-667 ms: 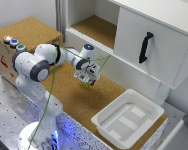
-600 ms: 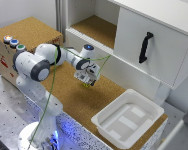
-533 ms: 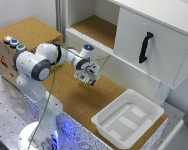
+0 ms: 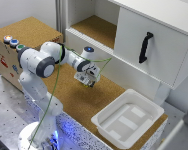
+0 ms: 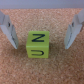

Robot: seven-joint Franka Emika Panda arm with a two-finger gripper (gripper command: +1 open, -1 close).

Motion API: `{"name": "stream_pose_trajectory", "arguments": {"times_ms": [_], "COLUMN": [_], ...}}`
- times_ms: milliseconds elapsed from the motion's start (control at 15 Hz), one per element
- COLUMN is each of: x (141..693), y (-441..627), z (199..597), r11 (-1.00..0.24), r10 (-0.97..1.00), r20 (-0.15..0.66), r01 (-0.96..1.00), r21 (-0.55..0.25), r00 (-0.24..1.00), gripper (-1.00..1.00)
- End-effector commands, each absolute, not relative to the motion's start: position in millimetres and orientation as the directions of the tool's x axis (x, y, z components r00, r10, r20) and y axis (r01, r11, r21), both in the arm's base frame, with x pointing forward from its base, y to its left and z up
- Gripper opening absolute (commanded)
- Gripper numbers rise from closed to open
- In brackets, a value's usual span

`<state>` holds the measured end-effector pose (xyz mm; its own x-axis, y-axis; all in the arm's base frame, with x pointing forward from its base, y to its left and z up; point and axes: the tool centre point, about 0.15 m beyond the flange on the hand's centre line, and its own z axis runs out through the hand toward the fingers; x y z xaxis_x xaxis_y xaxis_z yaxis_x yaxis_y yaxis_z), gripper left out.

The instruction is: Place the yellow object inside the left cabinet

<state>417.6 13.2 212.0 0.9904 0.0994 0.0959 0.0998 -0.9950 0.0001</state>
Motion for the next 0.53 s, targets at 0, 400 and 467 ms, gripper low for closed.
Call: {"name": "stream_pose_trajectory", "arguments": {"times_ms": [0, 400, 467], "x": [426, 409, 407], "y": [14, 12, 11], "z": [206, 201, 202], "r11": [-0.987, -0.993, -0.993], "r10": [0.064, 0.024, 0.014], "r20": [0.055, 0.013, 0.007], "r01": [0.055, 0.022, 0.013], "r21": [0.152, 0.120, 0.117], "r00": [0.996, 1.000, 1.000], "gripper": [-1.00, -1.00, -1.00]}}
